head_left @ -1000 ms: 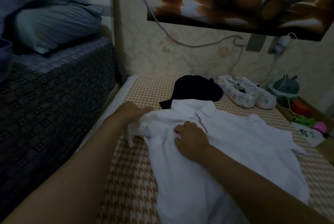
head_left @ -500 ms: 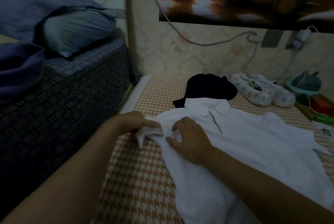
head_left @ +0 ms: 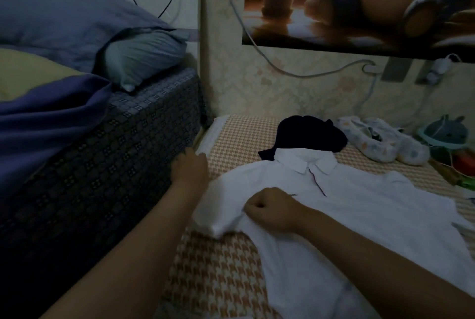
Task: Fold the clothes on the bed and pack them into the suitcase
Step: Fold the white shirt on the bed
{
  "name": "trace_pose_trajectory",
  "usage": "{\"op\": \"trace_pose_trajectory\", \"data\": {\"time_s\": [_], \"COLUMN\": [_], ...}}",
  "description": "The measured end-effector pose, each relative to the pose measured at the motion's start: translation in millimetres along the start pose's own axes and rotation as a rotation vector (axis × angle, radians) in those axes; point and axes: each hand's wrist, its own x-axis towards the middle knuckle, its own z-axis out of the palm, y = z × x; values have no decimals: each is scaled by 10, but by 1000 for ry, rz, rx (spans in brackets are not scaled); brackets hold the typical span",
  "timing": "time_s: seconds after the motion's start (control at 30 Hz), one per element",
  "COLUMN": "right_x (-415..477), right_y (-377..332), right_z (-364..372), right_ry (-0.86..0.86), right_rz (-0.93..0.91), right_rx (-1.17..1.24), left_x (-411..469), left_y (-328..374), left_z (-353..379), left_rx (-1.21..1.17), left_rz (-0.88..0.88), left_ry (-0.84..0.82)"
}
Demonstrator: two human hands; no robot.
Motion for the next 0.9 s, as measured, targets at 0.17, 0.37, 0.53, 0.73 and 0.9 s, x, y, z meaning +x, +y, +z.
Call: {"op": "trace_pose_trajectory", "data": {"time_s": [0.17, 0.37, 0.53, 0.73, 0.9], "right_x": [-15, 79, 368, 838, 1144], "right_y": [246, 675, 1086, 1429, 1605], "right_z": [22, -162, -522, -578, -623], "right_ry": [222, 95, 344, 235, 552], "right_rz": [82, 261, 279, 380, 390], "right_rx": [-168, -94, -206, -221, -21], "left_x": [4, 252, 490, 918, 1227], "left_y": [412, 691, 971, 979, 937], "left_z": [327, 478, 480, 776, 713], "left_rx": [-328, -144, -255, -360, -646], "left_rz": [487, 324, 224, 93, -59], "left_ry": [-218, -354, -186, -130, 165]}}
